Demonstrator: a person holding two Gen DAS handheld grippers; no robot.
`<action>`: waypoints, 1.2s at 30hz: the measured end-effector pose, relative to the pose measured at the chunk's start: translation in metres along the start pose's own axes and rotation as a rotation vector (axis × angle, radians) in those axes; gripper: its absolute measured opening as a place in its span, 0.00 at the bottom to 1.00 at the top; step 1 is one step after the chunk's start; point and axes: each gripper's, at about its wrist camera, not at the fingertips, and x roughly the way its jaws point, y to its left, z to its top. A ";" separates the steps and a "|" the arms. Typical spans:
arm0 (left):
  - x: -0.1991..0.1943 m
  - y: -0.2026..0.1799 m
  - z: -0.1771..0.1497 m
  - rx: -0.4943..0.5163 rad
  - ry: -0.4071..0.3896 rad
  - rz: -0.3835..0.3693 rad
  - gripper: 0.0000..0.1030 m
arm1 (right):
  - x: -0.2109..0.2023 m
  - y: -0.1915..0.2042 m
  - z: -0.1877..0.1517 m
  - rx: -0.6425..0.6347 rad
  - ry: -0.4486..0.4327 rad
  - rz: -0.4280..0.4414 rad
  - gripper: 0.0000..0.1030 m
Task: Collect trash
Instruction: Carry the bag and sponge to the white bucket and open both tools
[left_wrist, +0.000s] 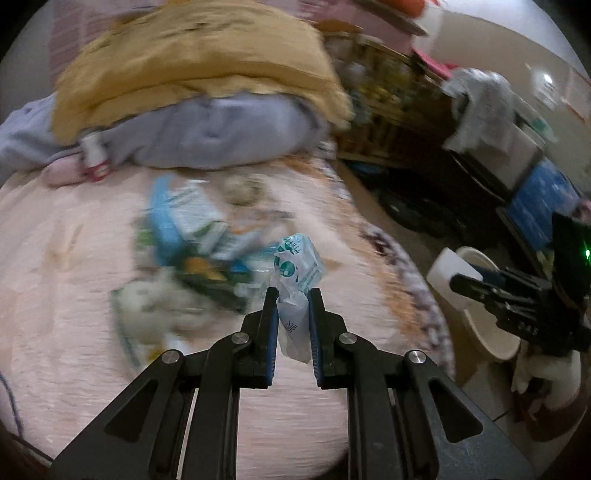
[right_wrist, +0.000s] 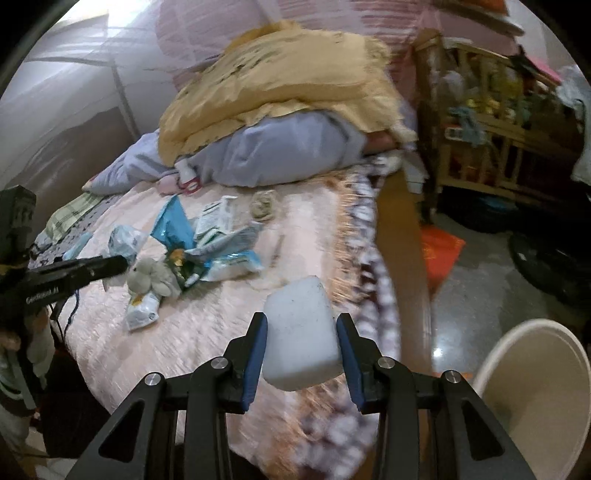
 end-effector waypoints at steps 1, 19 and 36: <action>0.004 -0.013 0.000 0.017 0.003 -0.015 0.12 | -0.005 -0.006 -0.002 0.009 -0.004 -0.011 0.36; 0.059 -0.169 0.010 0.192 0.085 -0.196 0.12 | -0.075 -0.121 -0.061 0.219 -0.023 -0.197 0.36; 0.116 -0.253 0.011 0.185 0.176 -0.361 0.20 | -0.088 -0.183 -0.086 0.367 -0.030 -0.279 0.41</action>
